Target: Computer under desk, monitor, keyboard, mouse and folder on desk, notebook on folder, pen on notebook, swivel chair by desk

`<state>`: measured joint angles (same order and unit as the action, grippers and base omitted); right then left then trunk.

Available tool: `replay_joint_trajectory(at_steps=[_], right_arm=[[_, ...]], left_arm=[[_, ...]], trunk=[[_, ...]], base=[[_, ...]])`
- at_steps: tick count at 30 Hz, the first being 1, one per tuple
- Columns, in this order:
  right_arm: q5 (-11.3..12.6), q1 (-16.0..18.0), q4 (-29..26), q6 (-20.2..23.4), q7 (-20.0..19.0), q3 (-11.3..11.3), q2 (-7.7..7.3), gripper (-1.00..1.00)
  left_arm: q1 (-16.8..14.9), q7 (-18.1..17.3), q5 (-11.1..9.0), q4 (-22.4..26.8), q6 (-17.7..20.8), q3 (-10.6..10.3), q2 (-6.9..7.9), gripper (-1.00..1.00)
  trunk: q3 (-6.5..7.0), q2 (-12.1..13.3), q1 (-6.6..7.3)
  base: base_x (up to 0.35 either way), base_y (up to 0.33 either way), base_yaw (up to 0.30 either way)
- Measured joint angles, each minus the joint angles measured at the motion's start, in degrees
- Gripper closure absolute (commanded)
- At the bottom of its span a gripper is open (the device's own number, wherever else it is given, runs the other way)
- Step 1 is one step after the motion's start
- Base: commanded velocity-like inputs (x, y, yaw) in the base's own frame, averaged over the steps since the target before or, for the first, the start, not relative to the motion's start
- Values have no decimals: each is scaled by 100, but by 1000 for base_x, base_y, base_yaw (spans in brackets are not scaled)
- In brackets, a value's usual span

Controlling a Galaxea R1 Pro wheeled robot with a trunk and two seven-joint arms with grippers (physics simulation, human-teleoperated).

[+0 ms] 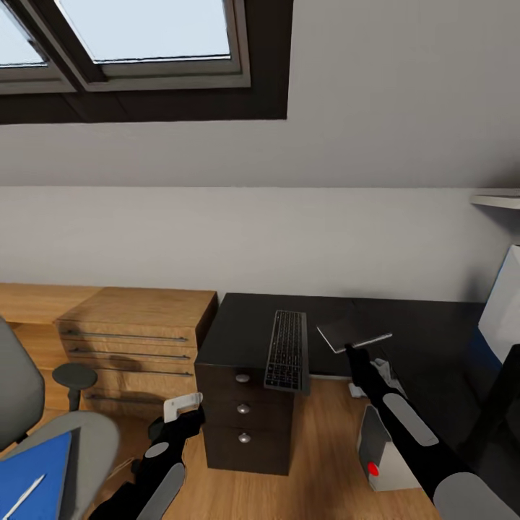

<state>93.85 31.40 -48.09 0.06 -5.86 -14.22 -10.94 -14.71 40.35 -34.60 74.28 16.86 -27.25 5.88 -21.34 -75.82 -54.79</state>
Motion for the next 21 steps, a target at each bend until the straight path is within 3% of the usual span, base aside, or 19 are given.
replay_joint_trajectory(at_steps=[6, 12, 21], right_arm=[[6, 1, -1, -28, 106, 28, 90, 100], [35, 1, 20, -51, 148, 49, 114, 100], [850, -1, 125, -40, 200, 165, 109, 100]], left_arm=[[1, -1, -10, 200, 6, 259, 3, -100], [1, 0, -123, 354, 10, 356, 4, -100], [1, 8, -258, 377, 10, 378, 4, -100]], trunk=[[0, 0, 1], [-36, -79, -42], [-197, -440, -240]], base=[[-22, 0, 0], [-2, 0, 0], [0, 0, 0]])
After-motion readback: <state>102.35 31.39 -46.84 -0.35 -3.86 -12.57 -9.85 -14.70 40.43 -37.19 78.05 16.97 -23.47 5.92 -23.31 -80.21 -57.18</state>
